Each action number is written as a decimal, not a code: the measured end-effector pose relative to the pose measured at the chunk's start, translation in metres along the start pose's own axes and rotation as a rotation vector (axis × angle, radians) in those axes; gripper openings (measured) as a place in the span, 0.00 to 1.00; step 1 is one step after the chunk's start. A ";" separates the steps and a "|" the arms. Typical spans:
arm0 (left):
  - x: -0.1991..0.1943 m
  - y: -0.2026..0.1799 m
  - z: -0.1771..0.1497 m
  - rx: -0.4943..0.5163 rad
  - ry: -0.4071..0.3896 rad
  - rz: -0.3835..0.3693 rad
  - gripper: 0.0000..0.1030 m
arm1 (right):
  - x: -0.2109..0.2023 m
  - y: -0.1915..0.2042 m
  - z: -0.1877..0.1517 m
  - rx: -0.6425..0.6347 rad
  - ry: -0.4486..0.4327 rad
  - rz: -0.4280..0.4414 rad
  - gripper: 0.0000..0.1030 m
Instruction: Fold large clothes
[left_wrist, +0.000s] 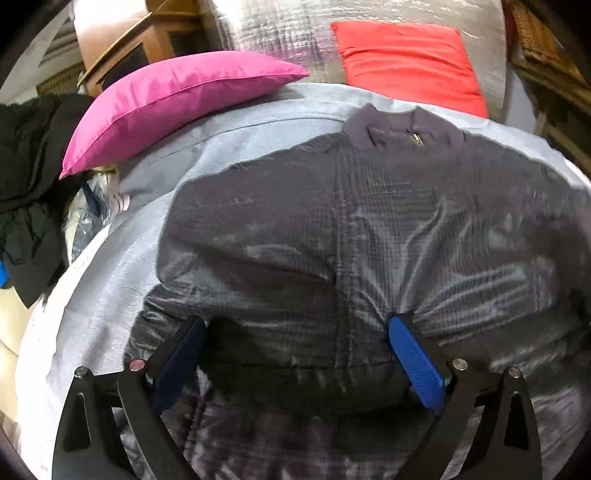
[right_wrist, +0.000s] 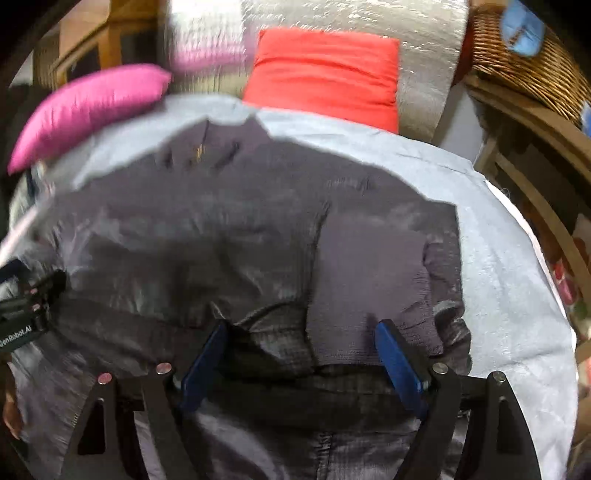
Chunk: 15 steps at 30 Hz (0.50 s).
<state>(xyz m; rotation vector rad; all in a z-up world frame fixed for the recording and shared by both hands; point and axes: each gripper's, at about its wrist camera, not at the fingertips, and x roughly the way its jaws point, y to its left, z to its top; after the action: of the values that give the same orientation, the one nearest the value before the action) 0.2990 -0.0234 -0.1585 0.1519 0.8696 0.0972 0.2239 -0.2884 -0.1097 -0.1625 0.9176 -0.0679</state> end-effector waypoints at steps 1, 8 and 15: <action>-0.001 -0.002 -0.002 0.014 -0.016 0.014 0.97 | 0.000 0.002 -0.001 -0.017 -0.001 -0.011 0.82; -0.016 0.006 0.002 0.002 -0.034 -0.018 0.97 | -0.006 -0.008 0.008 0.014 0.014 0.043 0.84; -0.030 0.002 0.020 -0.035 -0.088 -0.075 0.97 | -0.018 -0.034 0.058 0.145 -0.070 0.139 0.84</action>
<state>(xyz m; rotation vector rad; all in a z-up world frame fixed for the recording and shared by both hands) 0.2947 -0.0280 -0.1226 0.0901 0.7847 0.0355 0.2590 -0.3136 -0.0552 0.0336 0.8489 0.0000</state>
